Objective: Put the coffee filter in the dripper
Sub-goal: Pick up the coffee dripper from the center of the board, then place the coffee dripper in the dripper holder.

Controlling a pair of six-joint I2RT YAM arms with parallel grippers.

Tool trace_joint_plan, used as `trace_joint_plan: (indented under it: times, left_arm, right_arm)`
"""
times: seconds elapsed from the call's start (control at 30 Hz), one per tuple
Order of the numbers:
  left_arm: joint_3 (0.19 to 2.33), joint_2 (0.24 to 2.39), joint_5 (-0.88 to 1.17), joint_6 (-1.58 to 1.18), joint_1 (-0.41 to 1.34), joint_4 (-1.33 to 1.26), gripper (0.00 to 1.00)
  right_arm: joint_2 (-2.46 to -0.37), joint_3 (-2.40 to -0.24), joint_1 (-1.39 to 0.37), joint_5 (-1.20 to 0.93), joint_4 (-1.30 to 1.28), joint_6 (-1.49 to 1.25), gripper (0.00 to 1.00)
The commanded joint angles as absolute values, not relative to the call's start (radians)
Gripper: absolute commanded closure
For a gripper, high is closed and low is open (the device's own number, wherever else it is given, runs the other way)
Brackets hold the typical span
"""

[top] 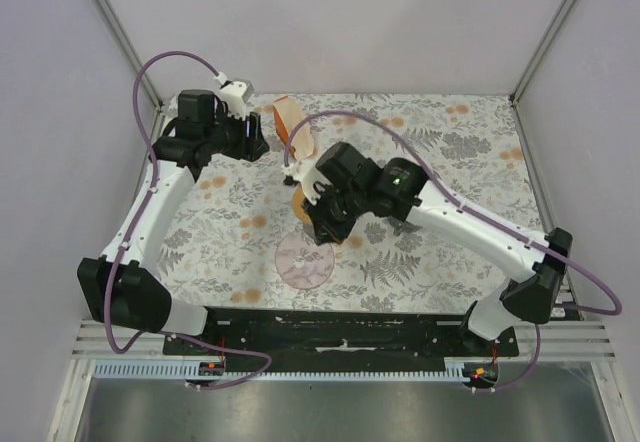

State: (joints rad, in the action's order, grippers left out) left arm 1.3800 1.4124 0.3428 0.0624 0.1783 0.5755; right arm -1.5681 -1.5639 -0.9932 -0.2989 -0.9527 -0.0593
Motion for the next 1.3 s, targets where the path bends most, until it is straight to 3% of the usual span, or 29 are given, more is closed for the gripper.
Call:
trace_joint_plan:
  times: [0.0,0.1,0.3,0.47,1.27]
  left_arm:
    - [1.379,1.382,0.368,0.100,0.170,0.566,0.36]
    - [1.378,1.378,0.364,0.110,0.169,0.571,0.34]
    - [1.367,1.365,0.362,0.115,0.156,0.572,0.34]
    - [1.364,1.365,0.370,0.115,0.153,0.571,0.33]
    - [1.351,1.374,0.385,0.120,0.149,0.568,0.33]
  right_arm:
    - [-1.595,-1.883,-0.957,-0.244,-1.176,0.051,1.00]
    - [-1.713,-2.064,-0.875,-0.215,-1.247,0.067,1.00]
    - [-1.906,-2.232,-0.753,-0.202,-1.246,0.078,1.00]
    - [-1.993,-2.243,-0.730,-0.198,-1.239,0.061,1.00]
    - [-2.017,-2.226,-0.713,-0.230,-1.307,0.057,1.00]
